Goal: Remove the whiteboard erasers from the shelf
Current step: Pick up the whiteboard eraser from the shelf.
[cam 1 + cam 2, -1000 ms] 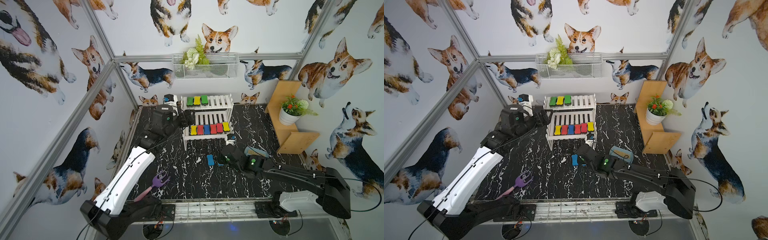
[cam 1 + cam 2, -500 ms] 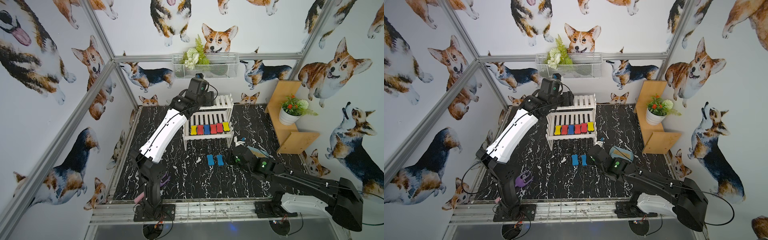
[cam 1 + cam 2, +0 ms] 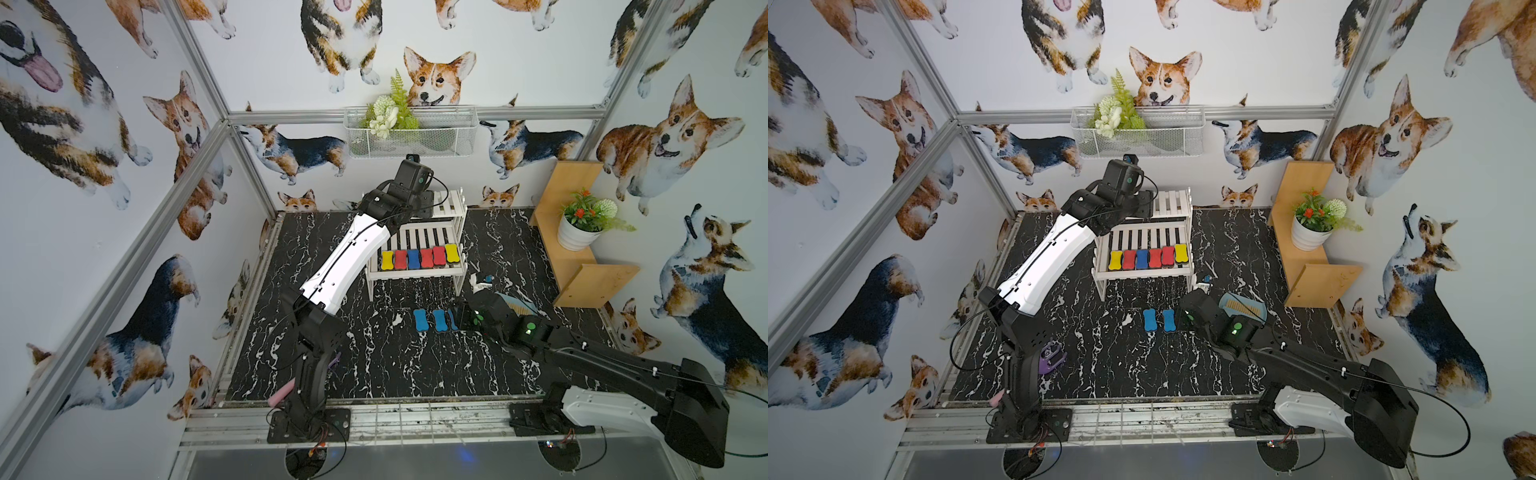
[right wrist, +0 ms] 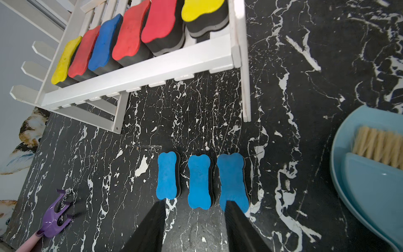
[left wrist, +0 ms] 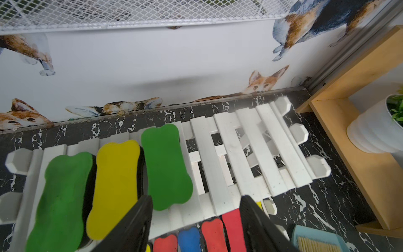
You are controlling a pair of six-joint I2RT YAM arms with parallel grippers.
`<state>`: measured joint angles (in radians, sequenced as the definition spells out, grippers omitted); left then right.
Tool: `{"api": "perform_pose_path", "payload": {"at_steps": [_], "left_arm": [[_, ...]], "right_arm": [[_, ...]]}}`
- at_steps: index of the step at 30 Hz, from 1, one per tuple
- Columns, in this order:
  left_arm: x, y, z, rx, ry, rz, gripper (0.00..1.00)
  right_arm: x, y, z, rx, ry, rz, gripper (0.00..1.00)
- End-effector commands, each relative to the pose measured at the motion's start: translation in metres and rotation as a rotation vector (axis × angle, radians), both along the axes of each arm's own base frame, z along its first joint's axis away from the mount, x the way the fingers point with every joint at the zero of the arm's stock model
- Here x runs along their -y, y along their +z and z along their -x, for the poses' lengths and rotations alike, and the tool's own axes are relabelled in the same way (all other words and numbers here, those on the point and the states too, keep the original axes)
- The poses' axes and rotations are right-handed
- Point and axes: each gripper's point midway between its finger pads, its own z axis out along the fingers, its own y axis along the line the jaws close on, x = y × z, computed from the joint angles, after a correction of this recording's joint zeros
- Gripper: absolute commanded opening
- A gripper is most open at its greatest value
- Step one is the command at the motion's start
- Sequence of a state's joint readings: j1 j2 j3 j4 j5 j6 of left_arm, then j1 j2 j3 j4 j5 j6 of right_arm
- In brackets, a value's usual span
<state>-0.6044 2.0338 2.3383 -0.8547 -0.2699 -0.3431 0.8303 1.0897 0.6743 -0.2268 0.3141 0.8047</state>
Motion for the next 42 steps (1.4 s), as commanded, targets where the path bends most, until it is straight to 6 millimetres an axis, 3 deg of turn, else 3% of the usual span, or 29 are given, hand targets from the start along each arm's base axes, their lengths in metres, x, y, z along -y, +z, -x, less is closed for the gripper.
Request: {"api": "perform_pose_path", "payload": {"at_steps": [1, 16, 27, 36, 42], "left_arm": [[0.002, 0.009, -0.007, 0.046, 0.001, 0.003, 0.69], [0.007, -0.011, -0.027, 0.029, 0.004, -0.004, 0.67], [0.016, -0.031, -0.009, -0.028, -0.040, -0.049, 0.63], [-0.001, 0.013, -0.005, 0.073, 0.028, -0.052, 0.64], [-0.006, 0.000, -0.009, 0.051, 0.060, -0.086, 0.67]], "right_arm": [[0.000, 0.005, -0.003, 0.023, 0.000, -0.011, 0.50], [0.011, 0.009, -0.004, 0.033, -0.027, -0.026, 0.51], [0.012, 0.014, -0.005, 0.042, -0.038, -0.045, 0.51], [0.011, 0.011, -0.005, 0.037, -0.038, -0.045, 0.51], [0.013, 0.011, -0.006, 0.038, -0.045, -0.042, 0.51]]}}
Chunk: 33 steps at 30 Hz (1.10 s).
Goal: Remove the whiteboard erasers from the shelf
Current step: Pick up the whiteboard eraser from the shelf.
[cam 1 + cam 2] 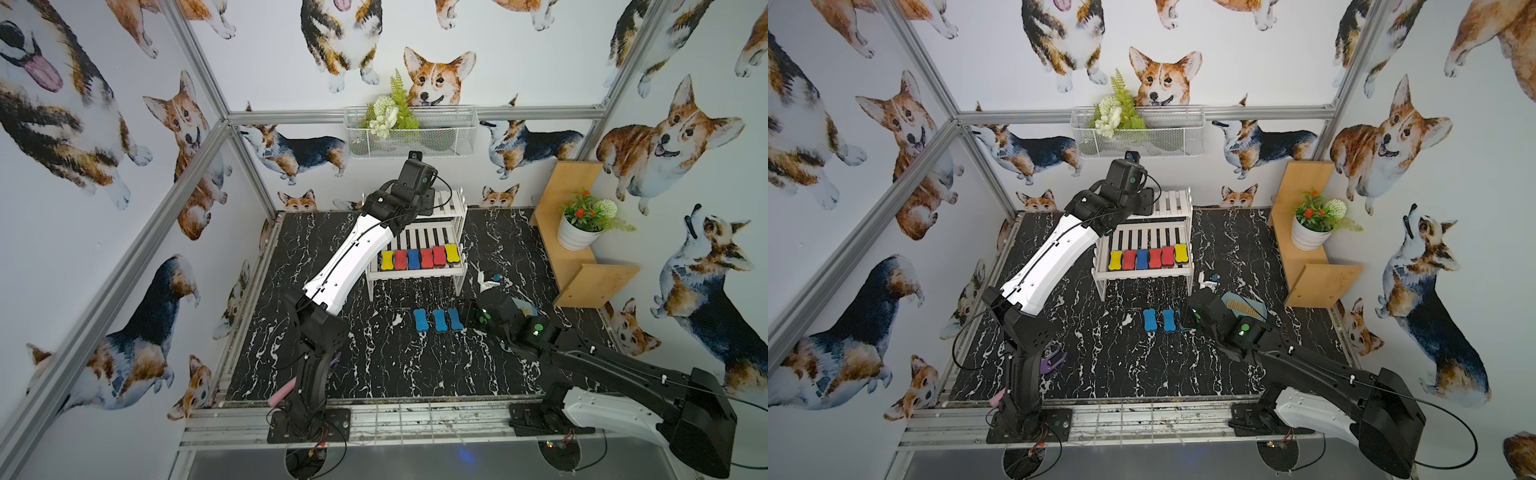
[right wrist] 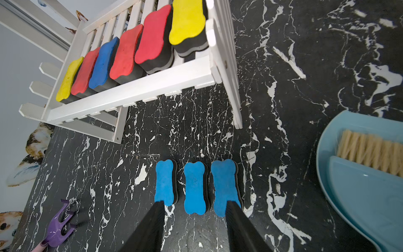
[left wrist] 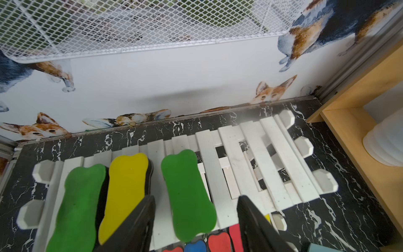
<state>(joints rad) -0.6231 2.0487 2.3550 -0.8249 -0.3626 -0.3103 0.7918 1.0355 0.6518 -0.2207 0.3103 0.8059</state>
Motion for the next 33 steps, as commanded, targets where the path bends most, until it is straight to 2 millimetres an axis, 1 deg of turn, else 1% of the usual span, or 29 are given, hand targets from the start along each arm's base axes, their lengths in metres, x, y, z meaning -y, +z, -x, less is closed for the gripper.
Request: {"api": "perform_pose_path", "payload": {"at_steps": [1, 5, 12, 17, 23, 25, 28, 30, 33], "left_arm": [[-0.004, -0.011, -0.003, -0.018, 0.024, -0.039, 0.67], [-0.004, -0.023, -0.008, -0.036, 0.036, -0.065, 0.69], [-0.004, -0.030, -0.013, -0.039, 0.044, -0.095, 0.68], [-0.006, -0.038, -0.014, -0.052, 0.050, -0.121, 0.61], [-0.004, -0.040, -0.015, -0.054, 0.044, -0.120, 0.51], [-0.004, -0.035, -0.015, -0.047, 0.046, -0.111, 0.48], [-0.005, -0.016, -0.011, -0.015, 0.050, -0.072, 0.45], [-0.006, 0.000, -0.004, 0.008, 0.048, -0.044, 0.44], [-0.010, 0.018, 0.017, 0.031, 0.050, -0.013, 0.43]], "right_arm": [[-0.001, 0.002, -0.002, 0.013, -0.007, -0.011, 0.51], [0.000, 0.004, -0.002, 0.015, -0.012, -0.017, 0.51], [0.005, 0.007, 0.000, 0.022, -0.023, -0.022, 0.52], [0.005, 0.007, -0.001, 0.021, -0.026, -0.024, 0.52], [0.006, 0.007, -0.002, 0.022, -0.031, -0.021, 0.52], [0.006, 0.008, -0.002, 0.023, -0.031, -0.021, 0.52], [0.007, 0.007, -0.002, 0.021, -0.033, -0.020, 0.52], [0.007, 0.009, -0.003, 0.024, -0.034, -0.021, 0.52], [0.007, 0.012, -0.004, 0.031, -0.035, -0.026, 0.52]]}}
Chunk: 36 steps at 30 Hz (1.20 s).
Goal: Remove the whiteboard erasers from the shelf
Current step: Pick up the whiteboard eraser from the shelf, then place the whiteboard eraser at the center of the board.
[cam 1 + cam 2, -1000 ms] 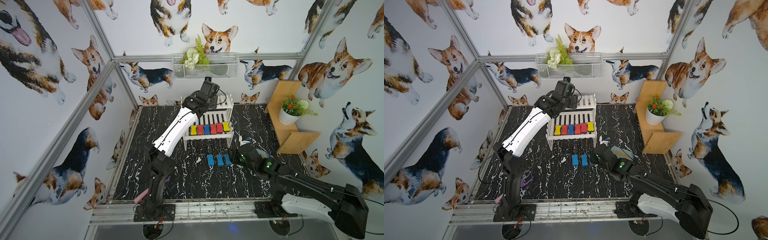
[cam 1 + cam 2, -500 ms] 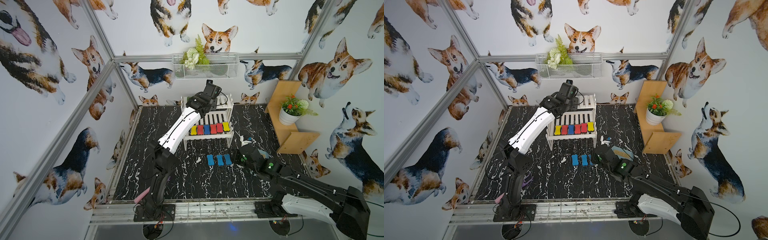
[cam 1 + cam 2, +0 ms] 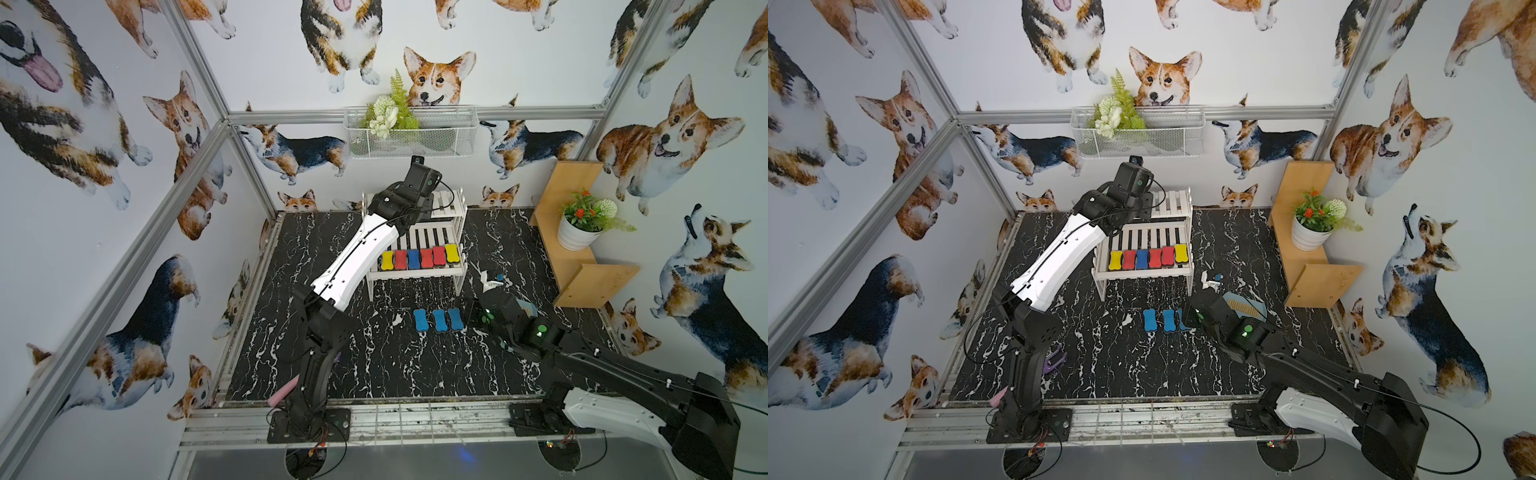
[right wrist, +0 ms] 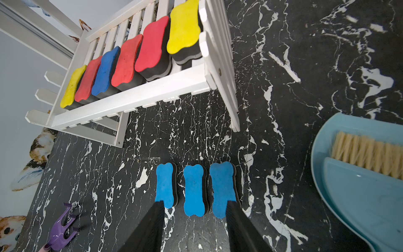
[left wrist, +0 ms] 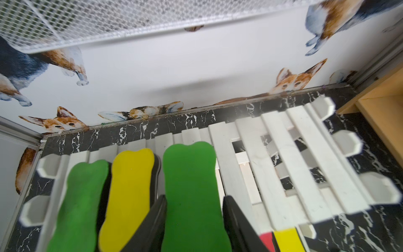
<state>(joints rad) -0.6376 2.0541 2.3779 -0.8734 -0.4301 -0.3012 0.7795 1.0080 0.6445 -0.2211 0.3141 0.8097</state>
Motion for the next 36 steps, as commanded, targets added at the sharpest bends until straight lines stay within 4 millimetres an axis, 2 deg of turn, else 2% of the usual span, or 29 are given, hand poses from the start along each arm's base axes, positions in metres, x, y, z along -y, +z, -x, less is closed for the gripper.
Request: {"api": "perform_pose_path", "payload": {"at_steps": [1, 4, 6, 7, 10, 14, 18, 22, 26, 31, 36], "left_arm": [[-0.005, 0.019, 0.022, 0.036, 0.009, 0.056, 0.43], [-0.014, 0.016, 0.053, 0.035, 0.003, 0.109, 0.43], [-0.021, 0.003, 0.074, 0.016, 0.008, 0.124, 0.42], [-0.027, 0.004, 0.089, 0.022, 0.008, 0.140, 0.42], [-0.039, -0.029, 0.128, -0.015, 0.019, 0.146, 0.41], [-0.052, -0.094, 0.178, -0.112, 0.031, 0.168, 0.40], [-0.051, -0.152, 0.211, -0.188, 0.032, 0.182, 0.38], [-0.040, -0.210, 0.223, -0.292, 0.010, 0.179, 0.38], [-0.027, -0.253, 0.223, -0.384, 0.001, 0.158, 0.36], [-0.025, -0.274, 0.212, -0.417, 0.012, 0.131, 0.34], [-0.025, -0.287, 0.208, -0.450, 0.022, 0.126, 0.34]], "right_arm": [[0.001, 0.008, -0.004, 0.019, -0.020, -0.015, 0.52], [0.000, 0.010, -0.004, 0.023, -0.018, -0.021, 0.52], [0.001, 0.010, -0.006, 0.026, -0.019, -0.022, 0.52], [0.000, 0.010, -0.006, 0.026, -0.019, -0.024, 0.52], [-0.002, 0.011, -0.007, 0.027, -0.011, -0.027, 0.52], [-0.002, 0.010, -0.008, 0.026, -0.006, -0.030, 0.52], [0.002, 0.009, -0.008, 0.026, -0.014, -0.027, 0.52], [0.005, 0.011, -0.010, 0.031, -0.027, -0.030, 0.52], [0.009, 0.013, -0.010, 0.035, -0.038, -0.032, 0.52], [0.012, 0.017, -0.010, 0.045, -0.052, -0.036, 0.52], [0.014, 0.020, -0.009, 0.051, -0.057, -0.040, 0.52]]}}
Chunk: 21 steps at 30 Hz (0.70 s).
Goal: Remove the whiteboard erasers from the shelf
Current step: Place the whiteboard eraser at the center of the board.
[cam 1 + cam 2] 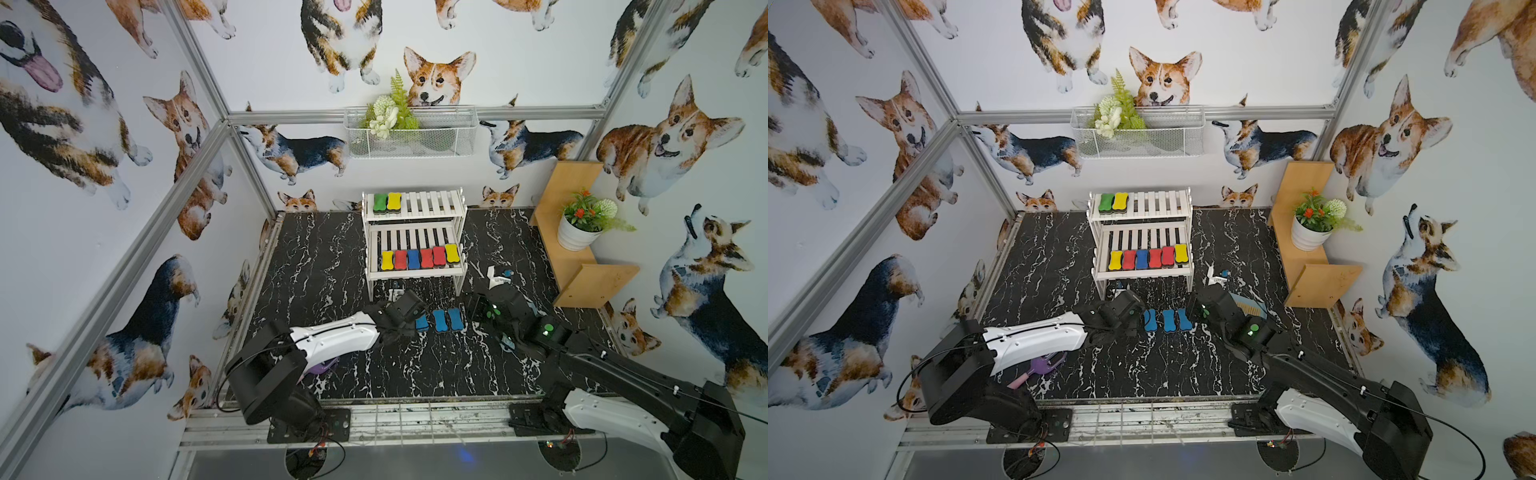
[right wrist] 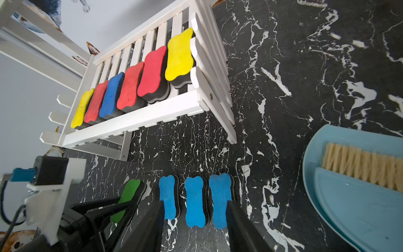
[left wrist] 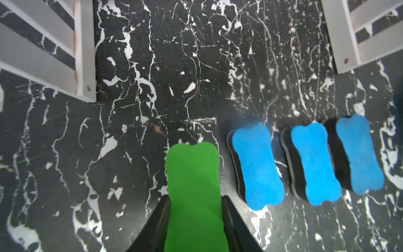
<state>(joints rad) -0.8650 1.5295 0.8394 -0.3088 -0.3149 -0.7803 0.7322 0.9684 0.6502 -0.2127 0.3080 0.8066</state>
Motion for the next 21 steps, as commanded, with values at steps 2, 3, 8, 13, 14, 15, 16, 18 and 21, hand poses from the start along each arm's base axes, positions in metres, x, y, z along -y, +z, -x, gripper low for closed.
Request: {"api": "perform_pose_path", "payload": {"at_steps": [2, 3, 8, 13, 14, 15, 16, 18, 21], "left_arm": [[0.011, -0.003, -0.004, -0.004, -0.018, 0.024, 0.34], [0.011, -0.006, -0.005, -0.009, -0.018, 0.014, 0.34], [0.010, -0.019, -0.008, -0.036, -0.016, -0.029, 0.34], [0.011, -0.020, -0.009, -0.044, -0.019, -0.044, 0.41], [0.011, -0.020, -0.009, -0.045, -0.019, -0.042, 0.44], [0.012, -0.019, -0.009, -0.045, -0.020, -0.040, 0.46], [0.012, -0.019, -0.008, -0.047, -0.022, -0.041, 0.48], [0.011, -0.020, -0.007, -0.052, -0.021, -0.045, 0.52], [0.010, -0.018, -0.005, -0.058, -0.024, -0.045, 0.58]], "right_arm": [[0.004, 0.005, -0.001, 0.017, -0.021, -0.003, 0.52], [0.004, 0.006, -0.002, 0.019, -0.024, -0.004, 0.52], [0.005, 0.006, -0.001, 0.019, -0.028, -0.008, 0.52], [0.006, 0.006, 0.000, 0.021, -0.030, -0.018, 0.53], [0.007, 0.006, 0.001, 0.020, -0.031, -0.018, 0.54], [0.007, 0.006, 0.001, 0.022, -0.035, -0.019, 0.55], [0.008, 0.007, 0.001, 0.024, -0.036, -0.021, 0.57], [0.009, 0.008, 0.001, 0.026, -0.039, -0.021, 0.59], [0.011, 0.011, 0.001, 0.032, -0.046, -0.023, 0.60]]}}
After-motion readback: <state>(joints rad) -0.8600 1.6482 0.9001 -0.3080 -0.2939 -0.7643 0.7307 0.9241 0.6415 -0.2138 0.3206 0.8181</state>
